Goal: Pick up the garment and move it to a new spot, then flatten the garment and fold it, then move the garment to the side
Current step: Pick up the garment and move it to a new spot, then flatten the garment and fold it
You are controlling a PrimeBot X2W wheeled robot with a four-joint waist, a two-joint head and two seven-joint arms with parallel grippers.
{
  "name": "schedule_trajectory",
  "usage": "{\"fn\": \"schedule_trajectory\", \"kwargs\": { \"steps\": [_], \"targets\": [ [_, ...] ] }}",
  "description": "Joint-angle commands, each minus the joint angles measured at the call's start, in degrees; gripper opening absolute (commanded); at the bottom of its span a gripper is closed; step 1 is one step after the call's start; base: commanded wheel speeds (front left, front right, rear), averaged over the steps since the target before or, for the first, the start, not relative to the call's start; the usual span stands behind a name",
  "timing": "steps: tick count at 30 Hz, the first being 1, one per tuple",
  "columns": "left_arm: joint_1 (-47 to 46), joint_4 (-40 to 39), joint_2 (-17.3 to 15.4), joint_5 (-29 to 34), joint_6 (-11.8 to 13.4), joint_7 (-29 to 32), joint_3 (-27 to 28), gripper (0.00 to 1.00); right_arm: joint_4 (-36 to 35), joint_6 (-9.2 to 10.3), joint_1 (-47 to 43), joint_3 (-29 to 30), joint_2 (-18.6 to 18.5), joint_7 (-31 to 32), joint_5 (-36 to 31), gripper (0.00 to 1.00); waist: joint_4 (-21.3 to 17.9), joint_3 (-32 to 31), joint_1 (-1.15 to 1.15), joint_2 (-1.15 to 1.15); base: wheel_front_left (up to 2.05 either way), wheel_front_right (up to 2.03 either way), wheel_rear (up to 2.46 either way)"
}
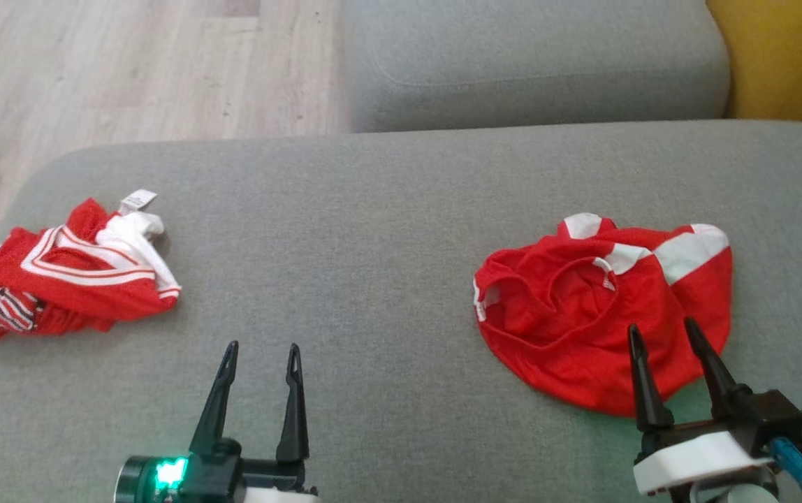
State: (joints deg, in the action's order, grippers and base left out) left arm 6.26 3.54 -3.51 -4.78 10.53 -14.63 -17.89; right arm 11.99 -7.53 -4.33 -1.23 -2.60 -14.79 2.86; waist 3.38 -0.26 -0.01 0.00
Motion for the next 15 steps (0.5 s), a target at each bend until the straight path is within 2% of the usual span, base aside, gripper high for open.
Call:
{"fn": "schedule_trajectory", "kwargs": {
  "steps": [1,15],
  "targets": [
    [-1.9,-1.7,0.6,0.7,-0.1,-0.4,1.8,1.00,-1.9,0.04,0.3,-0.9,-0.3,-0.2,-0.2,1.00,0.6,-0.5,0.01,0.00,0.00,0.00,0.00],
    [-1.4,-0.6,0.6,0.5,0.0,-0.4,1.1,1.00,-2.0,0.04,-0.3,-0.7,-0.3,-0.2,0.2,1.00,1.4,-1.0,0.01,0.00,0.00,0.00,0.00]
  ]
}}
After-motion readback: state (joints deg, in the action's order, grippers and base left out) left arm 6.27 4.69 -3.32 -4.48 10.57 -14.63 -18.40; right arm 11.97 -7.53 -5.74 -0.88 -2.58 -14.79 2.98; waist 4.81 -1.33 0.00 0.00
